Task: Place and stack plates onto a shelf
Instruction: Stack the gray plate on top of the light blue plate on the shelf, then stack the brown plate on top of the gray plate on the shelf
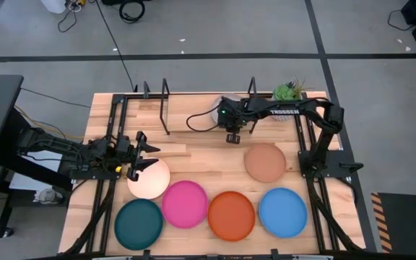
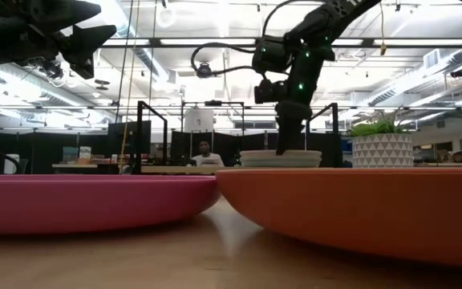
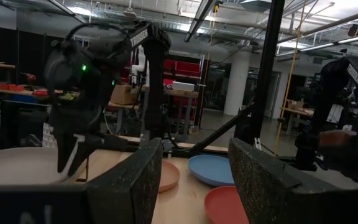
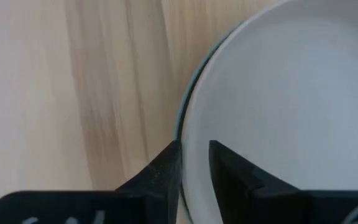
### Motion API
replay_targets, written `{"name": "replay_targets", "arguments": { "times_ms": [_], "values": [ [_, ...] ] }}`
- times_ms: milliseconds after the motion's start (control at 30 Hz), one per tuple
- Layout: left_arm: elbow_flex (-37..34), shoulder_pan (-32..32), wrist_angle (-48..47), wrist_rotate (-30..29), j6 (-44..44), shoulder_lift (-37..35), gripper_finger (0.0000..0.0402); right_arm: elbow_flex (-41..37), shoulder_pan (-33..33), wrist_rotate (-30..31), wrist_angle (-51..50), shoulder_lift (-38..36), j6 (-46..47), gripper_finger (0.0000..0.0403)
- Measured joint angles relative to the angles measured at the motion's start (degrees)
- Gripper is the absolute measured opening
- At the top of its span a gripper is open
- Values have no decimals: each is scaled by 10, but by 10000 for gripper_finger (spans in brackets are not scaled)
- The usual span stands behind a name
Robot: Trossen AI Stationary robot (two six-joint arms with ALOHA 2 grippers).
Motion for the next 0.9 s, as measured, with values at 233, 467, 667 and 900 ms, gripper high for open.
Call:
{"name": "replay_targets", "arguments": {
  "times_ms": [233, 467, 667, 900],
  "values": [
    [0, 0, 0, 0, -4, 0, 192, 50, 25, 11, -33, -2, -15, 95],
    [0, 0, 0, 0, -4, 0, 192, 41, 78, -4, -13, -3, -40, 94],
    [0, 0, -53, -12, 43, 0, 192, 17, 113, -35, 36, -3, -30, 94],
    [67, 0, -243, -5, -39, 8, 192, -12, 157, -24, 62, -3, 32, 94]
  ]
}}
